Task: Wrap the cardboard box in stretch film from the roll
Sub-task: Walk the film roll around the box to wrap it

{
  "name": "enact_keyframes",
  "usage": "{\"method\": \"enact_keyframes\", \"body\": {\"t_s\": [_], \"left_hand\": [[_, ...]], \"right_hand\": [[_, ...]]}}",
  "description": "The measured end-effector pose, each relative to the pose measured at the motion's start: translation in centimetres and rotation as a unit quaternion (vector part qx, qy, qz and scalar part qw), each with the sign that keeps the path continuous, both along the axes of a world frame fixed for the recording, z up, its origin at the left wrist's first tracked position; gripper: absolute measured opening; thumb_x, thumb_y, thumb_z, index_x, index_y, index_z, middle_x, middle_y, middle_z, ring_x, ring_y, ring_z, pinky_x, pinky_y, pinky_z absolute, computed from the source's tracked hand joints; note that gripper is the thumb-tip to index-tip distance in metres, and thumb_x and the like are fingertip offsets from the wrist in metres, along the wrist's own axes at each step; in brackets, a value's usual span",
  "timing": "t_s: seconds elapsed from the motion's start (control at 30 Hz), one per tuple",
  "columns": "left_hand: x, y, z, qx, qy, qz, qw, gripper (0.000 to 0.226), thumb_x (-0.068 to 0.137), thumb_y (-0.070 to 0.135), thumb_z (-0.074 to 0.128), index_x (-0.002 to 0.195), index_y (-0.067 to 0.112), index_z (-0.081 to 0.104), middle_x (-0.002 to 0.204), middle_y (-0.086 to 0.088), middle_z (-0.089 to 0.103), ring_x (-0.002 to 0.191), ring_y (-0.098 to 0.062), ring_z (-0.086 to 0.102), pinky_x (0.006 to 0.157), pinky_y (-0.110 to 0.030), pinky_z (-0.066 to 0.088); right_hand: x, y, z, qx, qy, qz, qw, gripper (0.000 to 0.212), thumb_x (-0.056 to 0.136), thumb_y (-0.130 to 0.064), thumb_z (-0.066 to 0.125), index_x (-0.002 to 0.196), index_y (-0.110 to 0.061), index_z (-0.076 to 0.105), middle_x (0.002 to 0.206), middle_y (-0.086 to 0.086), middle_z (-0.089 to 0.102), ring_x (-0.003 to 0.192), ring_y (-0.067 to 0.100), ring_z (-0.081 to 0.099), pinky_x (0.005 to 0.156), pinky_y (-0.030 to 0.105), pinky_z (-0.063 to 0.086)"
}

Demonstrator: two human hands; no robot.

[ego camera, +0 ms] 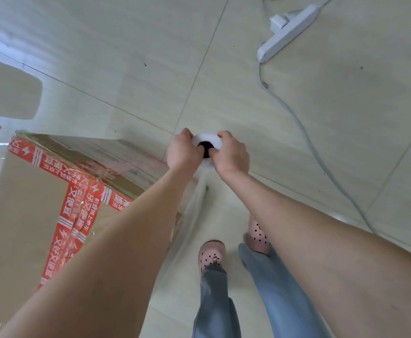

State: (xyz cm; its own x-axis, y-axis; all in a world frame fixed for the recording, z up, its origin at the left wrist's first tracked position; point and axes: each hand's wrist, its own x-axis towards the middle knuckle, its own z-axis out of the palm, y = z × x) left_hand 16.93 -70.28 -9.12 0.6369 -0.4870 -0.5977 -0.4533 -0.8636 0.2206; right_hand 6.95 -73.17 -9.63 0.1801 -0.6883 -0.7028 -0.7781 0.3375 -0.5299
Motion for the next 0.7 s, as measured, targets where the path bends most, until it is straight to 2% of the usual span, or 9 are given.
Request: {"method": "enact_keyframes", "body": {"t_s": [0.07,0.13,0.23,0.37,0.47,0.57,0.7], "left_hand": [[1.5,-0.4,0.1,0.008,0.022,0.05,0.998,0.016,0.082,0.018,0.059,0.09,0.014,0.046,0.086,-0.006,0.062,0.082,-0.03,0.063,0.066,-0.034,0.051],[2.5,-0.7,0.1,0.015,0.049,0.065,0.997,0.018,0.085,0.02,0.06,0.097,0.012,0.049,0.099,-0.012,0.064,0.089,-0.033,0.066,0.076,-0.039,0.056],[2.4,-1.4,0.2,-0.002,0.054,-0.01,0.999,0.03,0.084,0.024,0.063,0.108,0.009,0.052,0.097,-0.007,0.06,0.094,-0.029,0.061,0.071,-0.032,0.048],[2.0,-3.2,-0.2,-0.001,0.023,-0.13,0.991,0.04,0.084,0.014,0.059,0.123,0.016,0.05,0.116,-0.008,0.054,0.105,-0.028,0.056,0.071,-0.031,0.039],[2.5,-4.5,-0.4,0.018,0.006,-0.191,0.981,0.036,0.085,0.01,0.053,0.12,0.021,0.056,0.114,-0.006,0.057,0.104,-0.027,0.057,0.068,-0.031,0.038],[3.6,-5.7,-0.3,0.032,-0.007,-0.199,0.979,0.027,0.084,0.012,0.052,0.109,0.015,0.06,0.107,-0.007,0.06,0.094,-0.028,0.059,0.063,-0.03,0.037],[5.6,-5.9,-0.5,0.019,0.015,-0.109,0.994,0.017,0.081,0.016,0.056,0.096,0.011,0.056,0.097,-0.009,0.063,0.086,-0.029,0.059,0.061,-0.03,0.038]], "right_hand": [[1.4,-0.2,-0.1,0.046,-0.012,-0.003,0.999,0.031,0.088,-0.027,0.053,0.118,-0.021,0.053,0.106,0.004,0.063,0.091,0.027,0.057,0.064,0.027,0.034],[2.6,-0.9,-0.2,0.065,-0.016,-0.016,0.998,0.027,0.089,-0.025,0.05,0.114,-0.015,0.053,0.107,0.009,0.062,0.095,0.031,0.058,0.065,0.029,0.034],[3.0,-2.3,-0.2,0.054,0.011,-0.033,0.998,0.024,0.089,-0.018,0.046,0.111,-0.011,0.054,0.111,0.013,0.061,0.098,0.032,0.058,0.068,0.03,0.035],[2.5,-3.4,-0.3,0.051,0.017,-0.008,0.999,0.014,0.085,-0.017,0.051,0.098,-0.015,0.054,0.106,0.011,0.063,0.086,0.031,0.055,0.066,0.029,0.036],[2.8,-4.1,-0.7,0.056,0.028,-0.005,0.998,0.017,0.08,-0.019,0.055,0.097,-0.019,0.056,0.098,0.006,0.064,0.082,0.028,0.056,0.064,0.028,0.037],[3.4,-5.2,-0.6,0.044,0.039,0.01,0.998,0.029,0.075,-0.02,0.06,0.104,-0.024,0.06,0.088,-0.002,0.06,0.079,0.022,0.054,0.063,0.026,0.037],[5.6,-6.7,0.0,0.002,0.037,0.026,0.999,0.028,0.074,-0.015,0.059,0.1,-0.026,0.064,0.085,-0.002,0.061,0.081,0.023,0.057,0.064,0.025,0.04]]}}
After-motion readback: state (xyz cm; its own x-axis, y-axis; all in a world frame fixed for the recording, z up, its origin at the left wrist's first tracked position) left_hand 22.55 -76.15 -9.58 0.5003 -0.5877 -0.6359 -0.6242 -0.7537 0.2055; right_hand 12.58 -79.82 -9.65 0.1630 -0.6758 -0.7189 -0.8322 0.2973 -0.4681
